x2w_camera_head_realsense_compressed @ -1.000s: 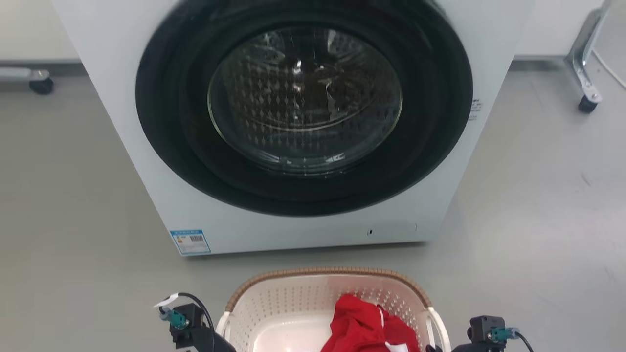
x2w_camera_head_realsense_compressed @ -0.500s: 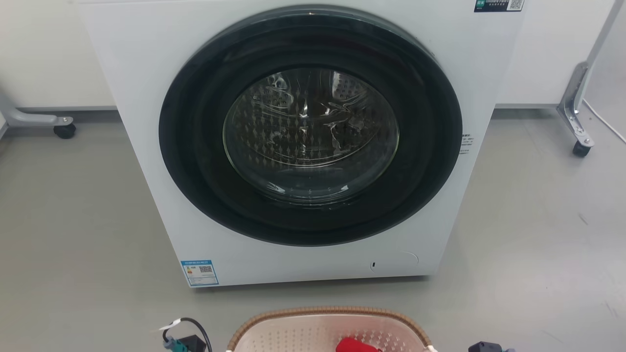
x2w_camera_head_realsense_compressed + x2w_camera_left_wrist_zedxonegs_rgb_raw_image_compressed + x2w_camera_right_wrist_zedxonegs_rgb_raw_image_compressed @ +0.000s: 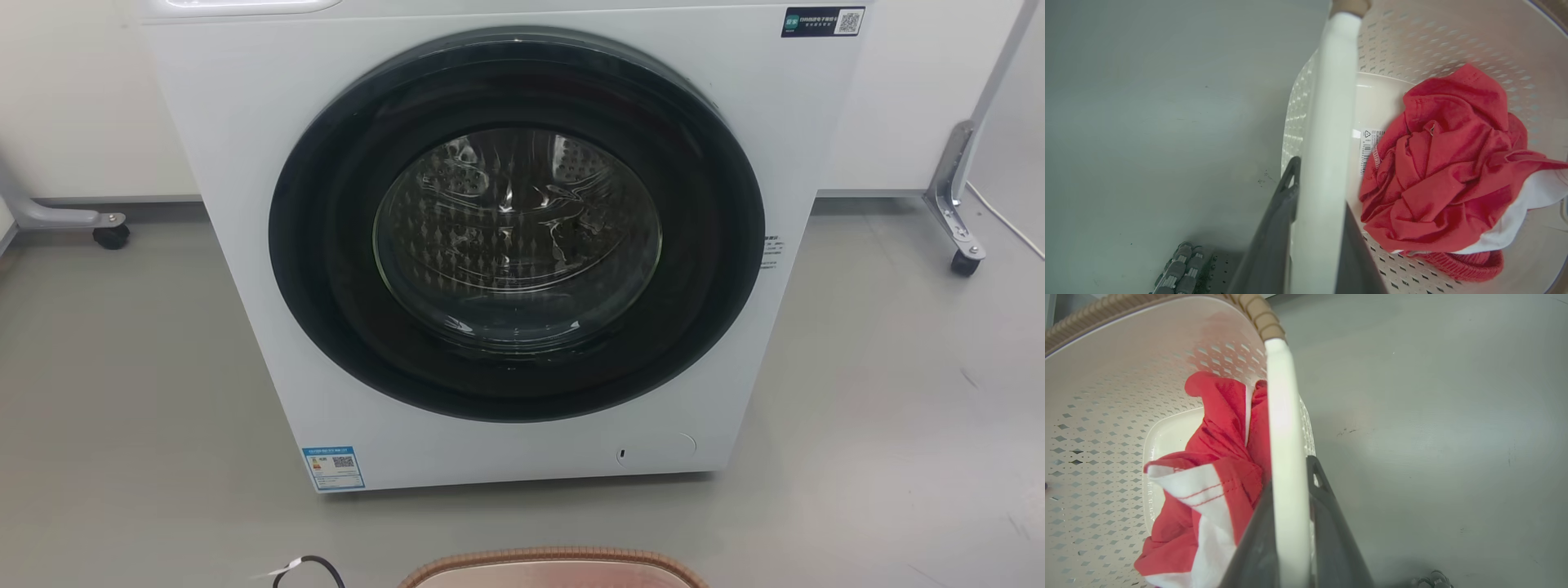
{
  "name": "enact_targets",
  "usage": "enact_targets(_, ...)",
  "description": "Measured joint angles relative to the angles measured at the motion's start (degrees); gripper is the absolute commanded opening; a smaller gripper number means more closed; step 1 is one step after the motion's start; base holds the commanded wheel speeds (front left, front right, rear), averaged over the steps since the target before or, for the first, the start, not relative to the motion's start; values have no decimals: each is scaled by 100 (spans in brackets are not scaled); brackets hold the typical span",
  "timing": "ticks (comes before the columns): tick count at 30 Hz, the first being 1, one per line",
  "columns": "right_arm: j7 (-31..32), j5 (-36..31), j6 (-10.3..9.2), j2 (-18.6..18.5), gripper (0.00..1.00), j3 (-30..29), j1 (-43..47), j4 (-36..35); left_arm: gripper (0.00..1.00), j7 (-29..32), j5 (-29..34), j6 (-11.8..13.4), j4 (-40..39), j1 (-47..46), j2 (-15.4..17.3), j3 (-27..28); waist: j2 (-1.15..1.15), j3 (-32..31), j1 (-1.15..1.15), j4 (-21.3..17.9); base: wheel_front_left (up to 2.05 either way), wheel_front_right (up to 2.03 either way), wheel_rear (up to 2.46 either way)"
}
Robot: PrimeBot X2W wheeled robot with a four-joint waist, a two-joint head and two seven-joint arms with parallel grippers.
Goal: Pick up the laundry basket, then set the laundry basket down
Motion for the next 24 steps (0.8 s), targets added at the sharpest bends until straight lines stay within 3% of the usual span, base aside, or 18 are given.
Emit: enact_targets(24, 157, 100, 0, -2, 0, -32, 3, 26, 0, 123, -234, 84, -14, 60, 3, -143, 0, -5, 0, -17, 0, 0, 0)
